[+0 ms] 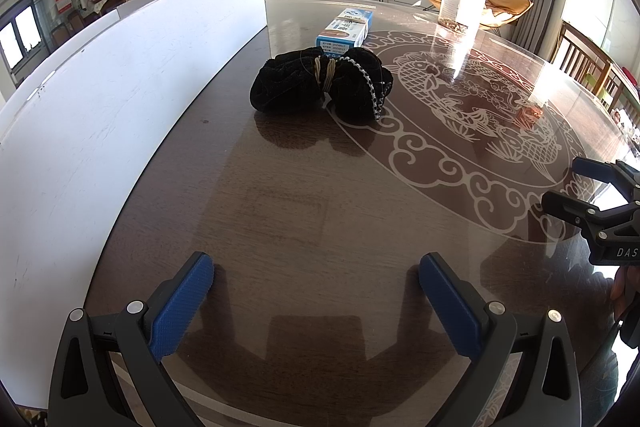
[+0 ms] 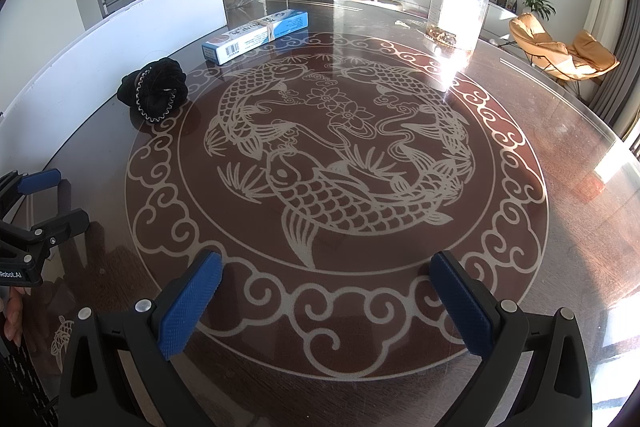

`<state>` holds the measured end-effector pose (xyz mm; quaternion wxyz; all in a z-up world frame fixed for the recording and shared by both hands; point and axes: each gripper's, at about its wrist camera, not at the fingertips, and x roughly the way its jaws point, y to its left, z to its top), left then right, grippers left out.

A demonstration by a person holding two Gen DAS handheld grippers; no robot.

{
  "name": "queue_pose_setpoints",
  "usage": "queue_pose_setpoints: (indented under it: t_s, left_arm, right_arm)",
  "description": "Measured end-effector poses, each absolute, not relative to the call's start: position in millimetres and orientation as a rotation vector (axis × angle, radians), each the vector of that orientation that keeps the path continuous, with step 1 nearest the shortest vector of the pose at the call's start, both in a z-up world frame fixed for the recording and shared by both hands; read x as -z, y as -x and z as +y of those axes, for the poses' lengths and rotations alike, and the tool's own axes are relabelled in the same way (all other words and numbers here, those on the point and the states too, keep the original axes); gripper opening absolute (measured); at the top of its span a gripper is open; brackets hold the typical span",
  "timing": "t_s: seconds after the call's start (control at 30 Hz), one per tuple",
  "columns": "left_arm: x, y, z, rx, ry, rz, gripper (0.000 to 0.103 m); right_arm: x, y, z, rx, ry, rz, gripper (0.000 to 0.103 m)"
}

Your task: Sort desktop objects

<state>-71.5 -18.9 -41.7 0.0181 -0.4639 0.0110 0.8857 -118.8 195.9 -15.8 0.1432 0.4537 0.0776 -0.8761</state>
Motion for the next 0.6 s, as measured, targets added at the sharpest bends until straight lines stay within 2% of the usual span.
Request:
queue_pose_setpoints:
  t_s: [0.4, 0.6]
  left_arm:
    - [42, 71, -19, -2.752, 1.442, 0.033, 0.103]
    - [40, 72, -22, -2.761, 1.45, 0.021, 0.103]
  right_arm:
    - [16, 123, 195, 2.528, -1.309, 0.228, 0.103]
    - [17, 182, 190, 2.606, -1.351, 0.17, 0.103]
